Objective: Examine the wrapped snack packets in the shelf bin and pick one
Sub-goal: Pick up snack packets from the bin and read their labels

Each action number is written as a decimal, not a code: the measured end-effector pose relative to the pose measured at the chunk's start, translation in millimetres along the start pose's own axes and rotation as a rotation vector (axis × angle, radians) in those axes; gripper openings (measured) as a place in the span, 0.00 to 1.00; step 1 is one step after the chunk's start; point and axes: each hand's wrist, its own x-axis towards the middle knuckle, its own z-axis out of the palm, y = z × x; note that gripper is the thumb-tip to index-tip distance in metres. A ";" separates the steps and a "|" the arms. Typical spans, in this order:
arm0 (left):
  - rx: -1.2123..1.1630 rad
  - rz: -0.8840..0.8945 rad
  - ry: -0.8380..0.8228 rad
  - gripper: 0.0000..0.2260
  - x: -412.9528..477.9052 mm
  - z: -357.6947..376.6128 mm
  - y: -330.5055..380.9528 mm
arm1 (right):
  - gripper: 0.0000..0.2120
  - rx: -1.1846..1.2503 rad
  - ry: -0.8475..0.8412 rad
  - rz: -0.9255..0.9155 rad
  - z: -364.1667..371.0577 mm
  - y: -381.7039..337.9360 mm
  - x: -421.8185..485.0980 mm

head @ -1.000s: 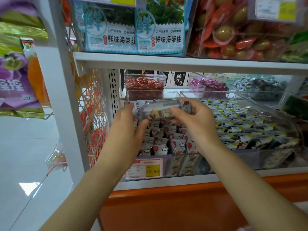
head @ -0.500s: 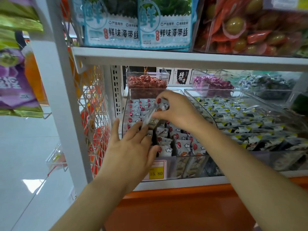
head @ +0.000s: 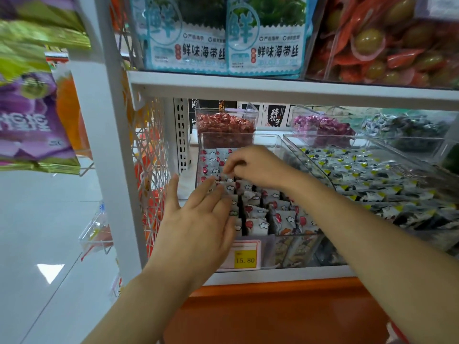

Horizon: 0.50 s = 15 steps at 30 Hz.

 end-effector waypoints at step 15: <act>-0.255 0.002 0.255 0.08 0.0 2.4 4.3 | 0.04 0.120 0.291 0.004 3.8 5.5 4.8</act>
